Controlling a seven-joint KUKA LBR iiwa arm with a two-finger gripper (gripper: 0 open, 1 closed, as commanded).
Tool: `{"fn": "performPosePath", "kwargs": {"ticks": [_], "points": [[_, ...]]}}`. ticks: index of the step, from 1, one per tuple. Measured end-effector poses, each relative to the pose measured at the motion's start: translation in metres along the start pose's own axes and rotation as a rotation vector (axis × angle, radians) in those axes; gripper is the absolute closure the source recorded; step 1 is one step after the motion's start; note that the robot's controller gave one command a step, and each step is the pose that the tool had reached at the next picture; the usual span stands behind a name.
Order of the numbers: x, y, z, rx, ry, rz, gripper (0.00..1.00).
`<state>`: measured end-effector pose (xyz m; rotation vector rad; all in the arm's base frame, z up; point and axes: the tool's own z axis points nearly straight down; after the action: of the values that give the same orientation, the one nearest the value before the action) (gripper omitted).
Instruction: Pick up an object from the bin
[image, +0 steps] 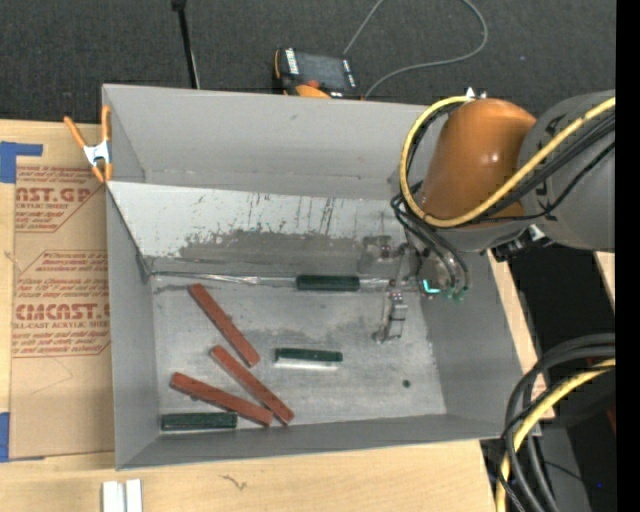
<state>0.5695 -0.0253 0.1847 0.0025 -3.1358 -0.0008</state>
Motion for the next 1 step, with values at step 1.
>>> {"fn": "performPosePath", "kwargs": {"ticks": [1], "points": [[0.0478, 0.0229, 0.1200, 0.000, 0.003, -0.021, 0.00]]}}
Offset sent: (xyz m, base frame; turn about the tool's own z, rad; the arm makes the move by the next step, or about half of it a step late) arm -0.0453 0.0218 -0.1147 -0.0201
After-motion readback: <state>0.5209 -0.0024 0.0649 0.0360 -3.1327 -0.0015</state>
